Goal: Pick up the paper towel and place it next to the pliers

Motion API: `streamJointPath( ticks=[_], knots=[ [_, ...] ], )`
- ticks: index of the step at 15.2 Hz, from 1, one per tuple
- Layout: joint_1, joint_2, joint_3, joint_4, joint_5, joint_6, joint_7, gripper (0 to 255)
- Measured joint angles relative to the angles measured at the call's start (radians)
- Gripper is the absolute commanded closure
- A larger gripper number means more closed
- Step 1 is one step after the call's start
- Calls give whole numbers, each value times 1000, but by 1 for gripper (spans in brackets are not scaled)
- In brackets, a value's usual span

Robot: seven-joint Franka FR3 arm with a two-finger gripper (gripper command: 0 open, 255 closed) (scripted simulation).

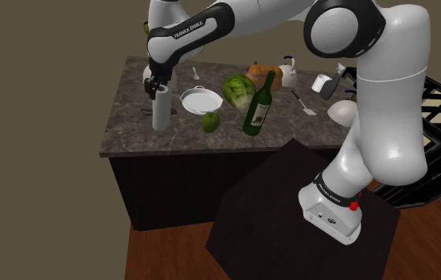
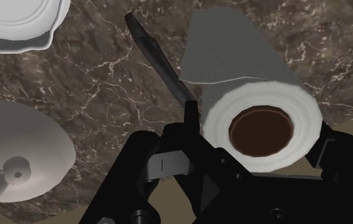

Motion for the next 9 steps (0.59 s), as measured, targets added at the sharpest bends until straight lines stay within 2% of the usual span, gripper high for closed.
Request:
streamJointPath(
  ticks=[9],
  knots=[
    [3,-49,-9,47,-12,-95,4,255]
  ],
)
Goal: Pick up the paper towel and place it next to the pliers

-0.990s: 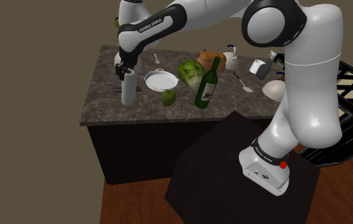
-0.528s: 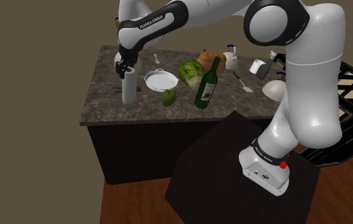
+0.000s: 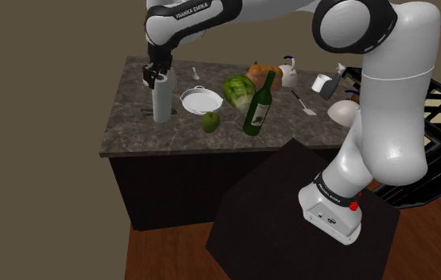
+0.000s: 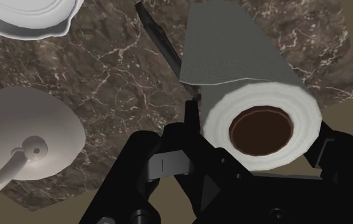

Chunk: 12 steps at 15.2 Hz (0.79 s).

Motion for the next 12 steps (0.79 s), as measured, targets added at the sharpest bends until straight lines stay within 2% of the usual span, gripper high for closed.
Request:
streamJointPath(
  ticks=[12],
  knots=[
    [3,-56,-9,81,-15,-136,6,255]
  ],
)
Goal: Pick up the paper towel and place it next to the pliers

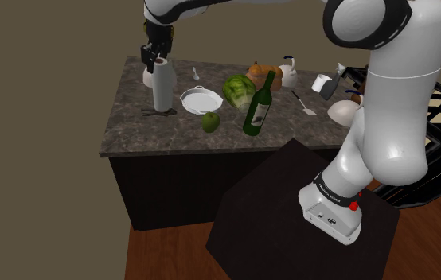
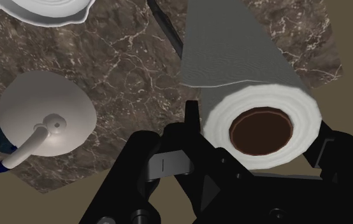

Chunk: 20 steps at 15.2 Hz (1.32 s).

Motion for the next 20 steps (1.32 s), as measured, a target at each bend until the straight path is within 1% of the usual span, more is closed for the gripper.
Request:
streamJointPath(
  ticks=[11,20],
  knots=[
    [-2,-27,-5,103,-8,-130,3,255],
    [-9,-25,-7,229,-8,-254,3,255]
  ],
)
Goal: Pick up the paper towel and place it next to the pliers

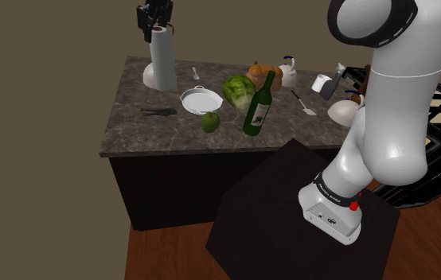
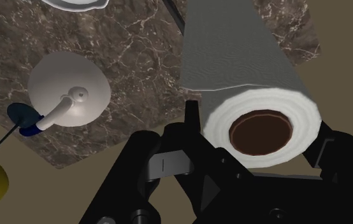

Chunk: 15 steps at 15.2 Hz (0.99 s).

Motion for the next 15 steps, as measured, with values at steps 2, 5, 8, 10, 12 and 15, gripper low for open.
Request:
streamJointPath(
  ticks=[2,5,8,10,12,15],
  knots=[
    [-4,6,0,35,2,-29,-2,255],
    [-8,19,0,97,4,-78,-2,255],
    [-14,31,0,155,7,-124,-3,255],
    [-17,37,0,191,8,-154,-2,255],
    [-23,56,0,245,12,-189,-3,255],
    [-34,-11,-9,152,6,-162,-32,255]
  ],
)
